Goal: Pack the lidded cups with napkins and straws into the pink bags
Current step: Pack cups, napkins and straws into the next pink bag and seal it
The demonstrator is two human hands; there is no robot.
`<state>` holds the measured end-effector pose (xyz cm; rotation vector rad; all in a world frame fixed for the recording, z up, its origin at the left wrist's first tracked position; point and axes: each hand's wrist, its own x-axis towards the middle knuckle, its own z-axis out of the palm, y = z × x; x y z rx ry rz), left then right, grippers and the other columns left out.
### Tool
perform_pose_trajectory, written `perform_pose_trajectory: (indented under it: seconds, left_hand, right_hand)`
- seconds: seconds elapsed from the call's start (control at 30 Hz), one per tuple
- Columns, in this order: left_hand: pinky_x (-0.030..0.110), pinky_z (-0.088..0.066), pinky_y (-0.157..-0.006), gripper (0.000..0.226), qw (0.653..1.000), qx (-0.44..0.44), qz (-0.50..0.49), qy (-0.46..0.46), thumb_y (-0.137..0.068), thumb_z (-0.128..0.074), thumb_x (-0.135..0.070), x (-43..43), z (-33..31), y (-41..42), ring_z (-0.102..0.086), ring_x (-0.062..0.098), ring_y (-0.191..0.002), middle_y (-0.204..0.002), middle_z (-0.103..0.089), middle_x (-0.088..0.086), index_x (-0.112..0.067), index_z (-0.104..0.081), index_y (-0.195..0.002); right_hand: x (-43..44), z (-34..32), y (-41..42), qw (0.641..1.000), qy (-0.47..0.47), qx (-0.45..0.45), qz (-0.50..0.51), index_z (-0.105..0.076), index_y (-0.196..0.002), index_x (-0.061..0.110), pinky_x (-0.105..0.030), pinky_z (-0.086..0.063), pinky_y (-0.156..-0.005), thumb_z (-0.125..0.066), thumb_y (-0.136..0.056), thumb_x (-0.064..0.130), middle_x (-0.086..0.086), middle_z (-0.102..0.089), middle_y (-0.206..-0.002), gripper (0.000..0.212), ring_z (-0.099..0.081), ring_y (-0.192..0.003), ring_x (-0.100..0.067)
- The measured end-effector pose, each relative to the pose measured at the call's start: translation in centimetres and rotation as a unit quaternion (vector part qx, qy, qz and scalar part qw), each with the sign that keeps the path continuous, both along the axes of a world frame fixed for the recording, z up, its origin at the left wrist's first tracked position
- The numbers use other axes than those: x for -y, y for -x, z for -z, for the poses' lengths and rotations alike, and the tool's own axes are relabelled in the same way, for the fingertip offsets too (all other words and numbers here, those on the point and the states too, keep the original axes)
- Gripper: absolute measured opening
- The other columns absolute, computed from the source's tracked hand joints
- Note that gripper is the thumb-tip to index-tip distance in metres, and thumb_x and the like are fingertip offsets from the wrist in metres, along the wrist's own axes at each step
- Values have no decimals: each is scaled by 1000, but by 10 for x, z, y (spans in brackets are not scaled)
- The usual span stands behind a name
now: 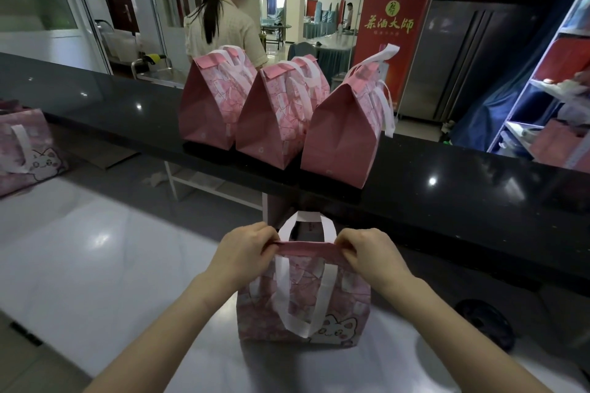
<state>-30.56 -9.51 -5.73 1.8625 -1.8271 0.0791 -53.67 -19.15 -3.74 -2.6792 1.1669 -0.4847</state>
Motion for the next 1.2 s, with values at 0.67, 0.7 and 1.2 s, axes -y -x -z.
perform_pose_trajectory:
  seconds: [0.67, 0.7, 1.2]
  left_hand:
    - [23, -39, -65, 14, 998, 15, 62, 16, -83, -70, -33, 13, -6, 7, -58, 12, -82, -86, -64, -9, -23, -71, -92]
    - [25, -43, -68, 16, 998, 13, 58, 9, -83, -71, -34, 9, -6, -4, -59, 13, -83, -87, -65, -8, -22, -72, -94]
    - [26, -43, -58, 7, 991, 10, -121, 60, -75, -81, -24, -60, 5, -39, -55, 16, -60, -63, -65, -9, -22, -74, -73]
  right_hand:
    - [8, -7, -9, 997, -66, 0, -44, -72, -104, 22, -28, -50, -84, -69, -85, 21, 6, -69, -99, 20, -62, -93, -10]
    - [14, -10, 3, 997, -74, -13, -35, -72, -106, 24, -26, -50, -86, -71, -83, 21, 8, -69, -100, 22, -61, -93, -8]
    - [22, 0, -9, 998, -15, 65, -8, -73, -99, 20, -31, -53, -83, -66, -86, 11, 4, -72, -95, 18, -65, -91, -14]
